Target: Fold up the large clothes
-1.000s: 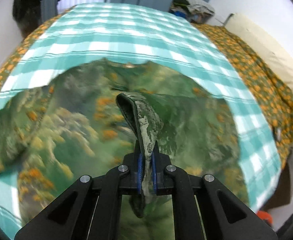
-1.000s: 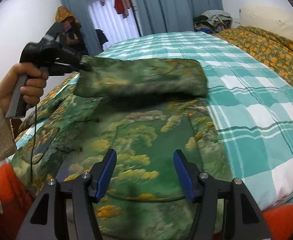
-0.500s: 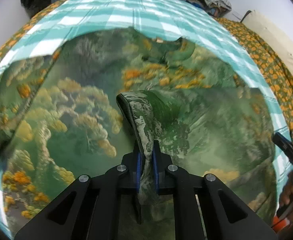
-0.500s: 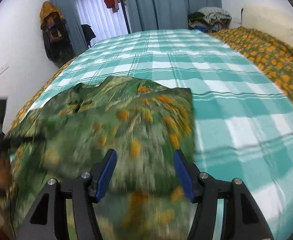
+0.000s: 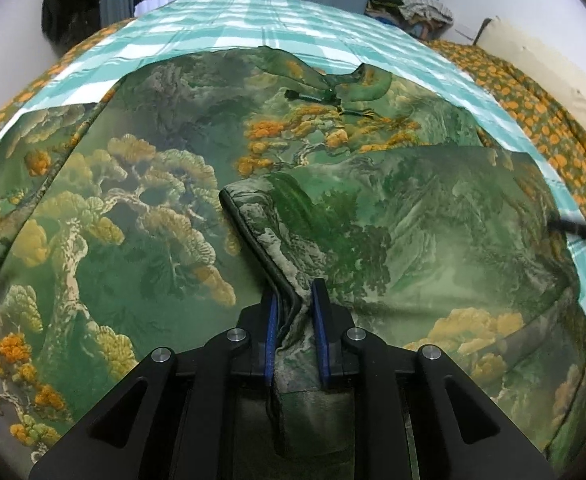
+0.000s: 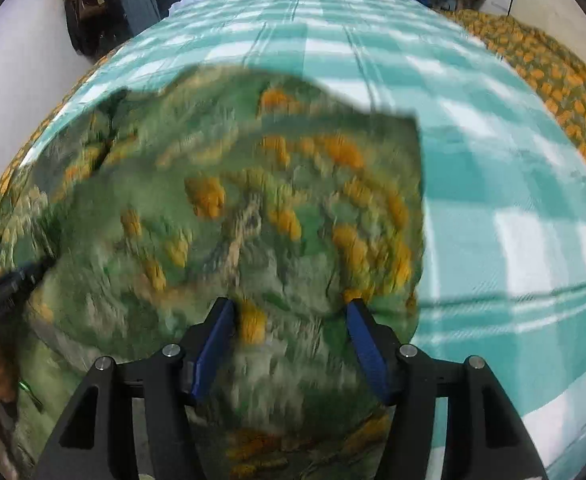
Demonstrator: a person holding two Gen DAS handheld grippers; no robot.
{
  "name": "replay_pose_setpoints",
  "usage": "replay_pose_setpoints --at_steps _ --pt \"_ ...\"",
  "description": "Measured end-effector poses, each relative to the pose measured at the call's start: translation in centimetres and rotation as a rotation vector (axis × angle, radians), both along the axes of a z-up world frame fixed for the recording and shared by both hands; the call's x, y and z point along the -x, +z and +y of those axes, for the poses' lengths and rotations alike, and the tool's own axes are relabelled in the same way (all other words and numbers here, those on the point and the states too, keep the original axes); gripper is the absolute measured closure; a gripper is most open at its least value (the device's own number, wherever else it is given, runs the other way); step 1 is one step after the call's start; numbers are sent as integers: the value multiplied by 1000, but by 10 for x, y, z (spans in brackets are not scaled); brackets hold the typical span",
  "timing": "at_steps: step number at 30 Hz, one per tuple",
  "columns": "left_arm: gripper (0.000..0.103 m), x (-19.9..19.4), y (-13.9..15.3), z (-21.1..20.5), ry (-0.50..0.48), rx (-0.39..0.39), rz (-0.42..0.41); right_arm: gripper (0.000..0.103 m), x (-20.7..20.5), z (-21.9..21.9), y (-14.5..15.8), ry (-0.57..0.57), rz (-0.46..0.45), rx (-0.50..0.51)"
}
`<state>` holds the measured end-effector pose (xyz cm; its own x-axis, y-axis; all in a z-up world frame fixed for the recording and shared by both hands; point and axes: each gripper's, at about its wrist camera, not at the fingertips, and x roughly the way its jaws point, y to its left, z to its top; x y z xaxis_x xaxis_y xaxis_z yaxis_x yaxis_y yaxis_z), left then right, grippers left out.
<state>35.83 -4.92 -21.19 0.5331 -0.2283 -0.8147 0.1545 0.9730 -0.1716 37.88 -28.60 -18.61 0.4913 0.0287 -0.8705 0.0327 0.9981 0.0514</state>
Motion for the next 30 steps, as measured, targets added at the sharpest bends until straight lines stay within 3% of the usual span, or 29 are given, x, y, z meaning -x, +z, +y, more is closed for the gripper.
replay_pose_setpoints --at_steps 2,4,7,10,11,16,21,27,29,30 --pt "86 -1 -1 1 2 11 0 42 -20 -4 15 -46 -57 11" --pt "86 0 -1 2 3 15 -3 42 -37 -10 17 -82 -68 -45" --pt "86 3 -2 2 3 14 -11 42 -64 -10 -11 -127 1 -82" --pt "86 4 -4 2 3 11 -17 41 -71 -2 -44 -90 66 -51" --pt "86 5 -4 2 3 12 -19 41 -68 1 -48 -75 49 -36" --pt "86 6 -6 3 4 15 -24 41 -61 -3 -42 -53 61 -59" --pt "86 6 -5 2 1 -2 -24 41 -26 2 -31 5 53 -8" --pt "85 6 0 -2 -20 -36 -34 41 52 27 -18 93 31 114" --pt "81 8 4 -2 -22 -51 -37 41 75 29 -9 96 15 124" --pt "73 10 7 -2 -18 -63 -37 41 90 31 -4 96 10 131"
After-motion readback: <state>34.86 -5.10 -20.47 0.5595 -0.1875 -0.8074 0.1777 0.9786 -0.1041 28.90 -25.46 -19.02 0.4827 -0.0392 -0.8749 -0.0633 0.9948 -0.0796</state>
